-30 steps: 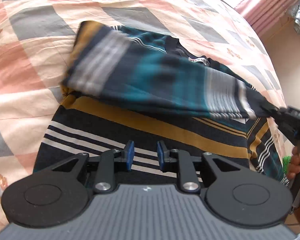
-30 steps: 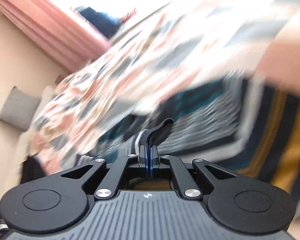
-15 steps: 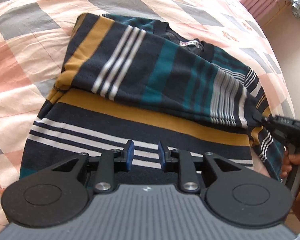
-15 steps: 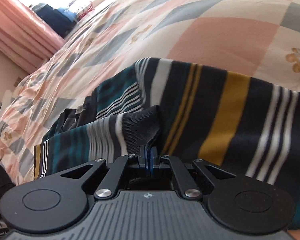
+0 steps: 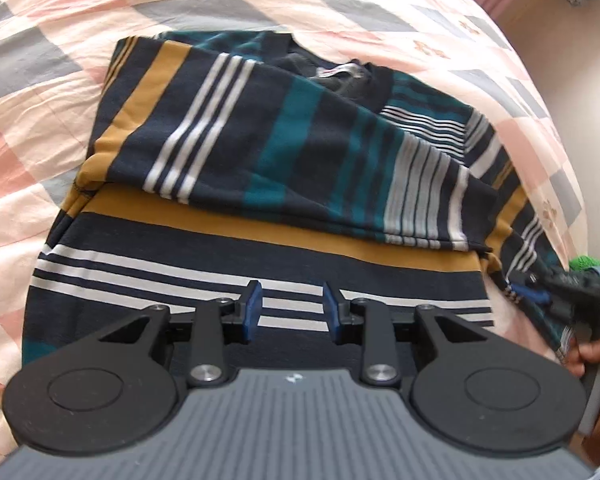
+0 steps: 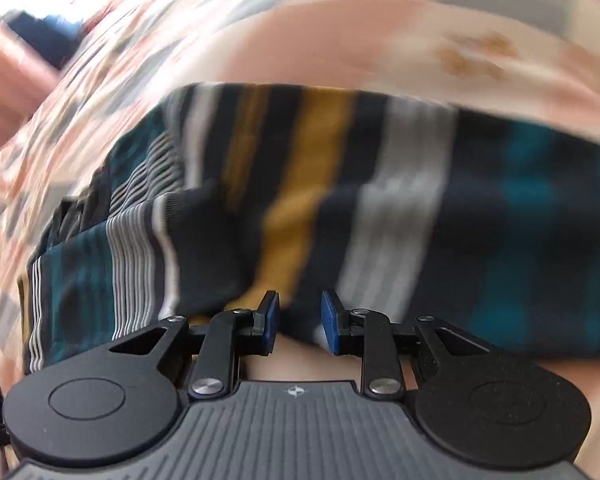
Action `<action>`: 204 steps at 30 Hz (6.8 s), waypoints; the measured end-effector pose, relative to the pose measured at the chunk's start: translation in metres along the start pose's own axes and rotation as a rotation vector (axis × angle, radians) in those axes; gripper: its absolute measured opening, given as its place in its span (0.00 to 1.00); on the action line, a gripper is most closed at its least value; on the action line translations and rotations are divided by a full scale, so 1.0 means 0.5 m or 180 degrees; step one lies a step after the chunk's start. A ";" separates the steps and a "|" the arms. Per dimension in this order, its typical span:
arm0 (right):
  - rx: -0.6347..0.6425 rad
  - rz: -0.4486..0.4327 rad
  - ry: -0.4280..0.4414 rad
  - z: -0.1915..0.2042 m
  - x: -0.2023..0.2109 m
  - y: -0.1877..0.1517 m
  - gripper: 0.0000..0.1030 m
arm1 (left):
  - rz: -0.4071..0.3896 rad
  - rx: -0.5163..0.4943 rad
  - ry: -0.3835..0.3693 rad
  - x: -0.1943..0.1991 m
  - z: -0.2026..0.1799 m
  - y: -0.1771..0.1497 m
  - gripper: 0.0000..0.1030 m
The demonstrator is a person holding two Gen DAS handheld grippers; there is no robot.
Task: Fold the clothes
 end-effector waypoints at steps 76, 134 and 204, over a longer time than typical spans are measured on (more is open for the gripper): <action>0.0866 0.0327 -0.0407 0.230 0.065 -0.318 0.57 | -0.0086 0.0392 -0.0028 -0.109 0.360 0.244 0.30; 0.1948 0.0670 -0.0643 0.033 0.155 -0.575 0.46 | 0.0394 -0.0882 0.0718 0.130 0.252 -0.460 0.18; 0.6170 -0.0055 -0.1093 -0.092 0.275 -0.889 0.53 | 0.0001 -0.5049 0.2007 0.084 0.189 -0.788 0.42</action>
Point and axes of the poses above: each gripper's, at about its wrist camera, not at the fingertips, and x roughly against the way its jaws point, z to its left, y to its top, the point moved 1 cm from there along -x, roughly the way its jaws point, and after that the axes turned 2 degrees about -x, right-handed, at the moved point
